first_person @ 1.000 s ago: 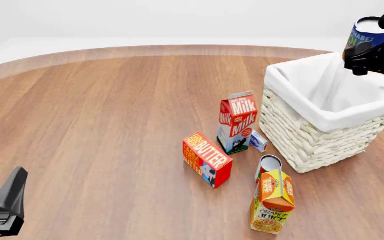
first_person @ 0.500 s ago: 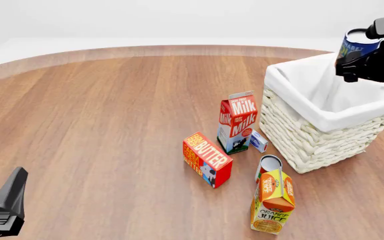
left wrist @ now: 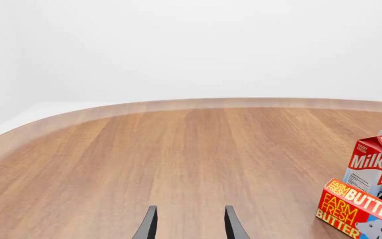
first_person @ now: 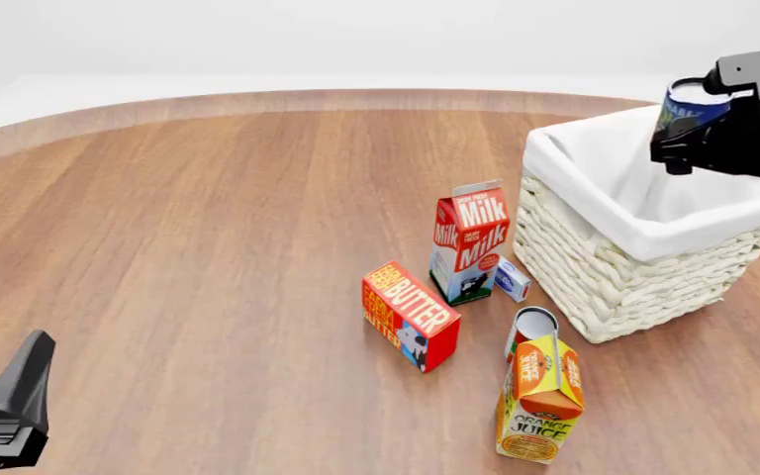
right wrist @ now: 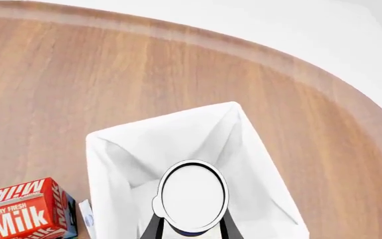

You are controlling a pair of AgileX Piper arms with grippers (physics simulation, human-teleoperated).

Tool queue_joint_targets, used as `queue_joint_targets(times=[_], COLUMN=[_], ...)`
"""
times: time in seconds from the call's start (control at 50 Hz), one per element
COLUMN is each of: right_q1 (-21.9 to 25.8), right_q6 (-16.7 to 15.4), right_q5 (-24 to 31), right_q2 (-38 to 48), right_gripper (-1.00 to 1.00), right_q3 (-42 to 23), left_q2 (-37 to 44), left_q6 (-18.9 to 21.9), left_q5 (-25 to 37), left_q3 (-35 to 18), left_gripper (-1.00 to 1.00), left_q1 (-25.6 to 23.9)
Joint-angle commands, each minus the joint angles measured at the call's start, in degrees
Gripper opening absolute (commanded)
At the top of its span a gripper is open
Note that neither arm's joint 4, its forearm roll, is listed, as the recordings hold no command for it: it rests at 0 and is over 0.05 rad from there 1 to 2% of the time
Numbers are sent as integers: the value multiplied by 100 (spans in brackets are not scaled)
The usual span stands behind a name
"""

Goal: Pick up the alphabet soup, and put it in the basket.

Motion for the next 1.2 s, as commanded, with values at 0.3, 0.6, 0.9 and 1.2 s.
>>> queue_joint_targets(times=[0.3,0.6,0.9,1.2], right_q1=[-35,-105,-92,-93], right_q6=[47,1,-3,-75], right_q5=[-42,-99,-116,-150], right_q2=[233,368,561,741], right_gripper=[-100,-100,-100,-100], right_q3=[57,113,131,166], left_q2=[0,0,0,0], left_q6=[0,0,0,0], left_q5=[0,0,0,0], left_q3=[0,0,0,0], left_gripper=[100,100,100,100], left_q1=[0,0,0,0])
